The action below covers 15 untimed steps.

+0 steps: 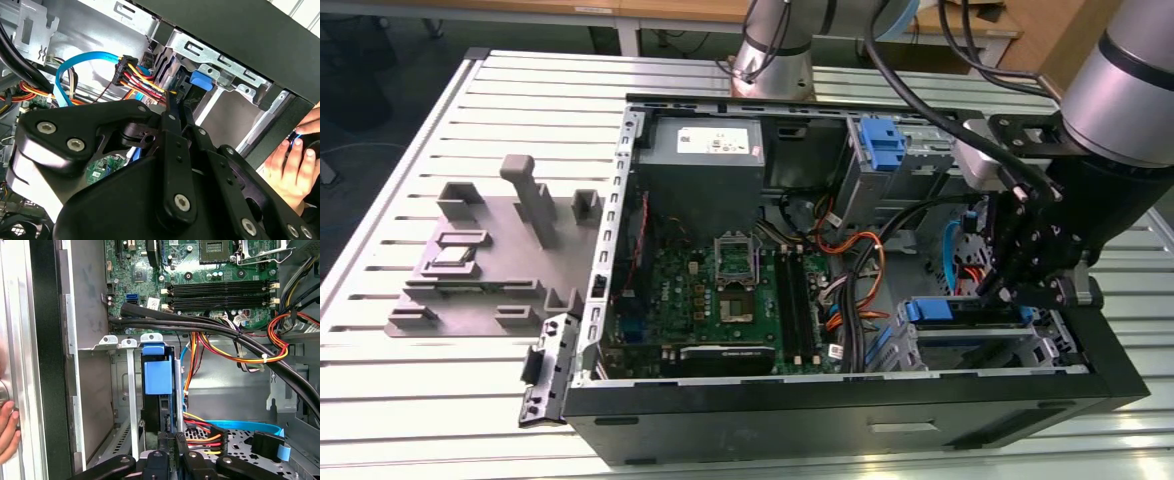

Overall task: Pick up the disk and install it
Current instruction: 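Insert the first disk wire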

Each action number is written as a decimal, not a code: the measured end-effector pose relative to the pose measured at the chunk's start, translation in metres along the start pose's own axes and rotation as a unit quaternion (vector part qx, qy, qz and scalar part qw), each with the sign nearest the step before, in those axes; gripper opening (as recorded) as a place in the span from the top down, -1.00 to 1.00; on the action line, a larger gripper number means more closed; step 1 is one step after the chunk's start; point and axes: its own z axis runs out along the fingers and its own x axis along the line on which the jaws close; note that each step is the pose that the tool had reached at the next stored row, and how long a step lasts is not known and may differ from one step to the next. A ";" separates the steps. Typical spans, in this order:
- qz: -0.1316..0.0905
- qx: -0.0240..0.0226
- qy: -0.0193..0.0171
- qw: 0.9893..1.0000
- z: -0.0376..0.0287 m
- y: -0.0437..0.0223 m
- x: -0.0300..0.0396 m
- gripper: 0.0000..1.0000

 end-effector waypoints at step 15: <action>0.000 0.000 -0.001 1.000 -0.0005 0.0000 0.0002 0.51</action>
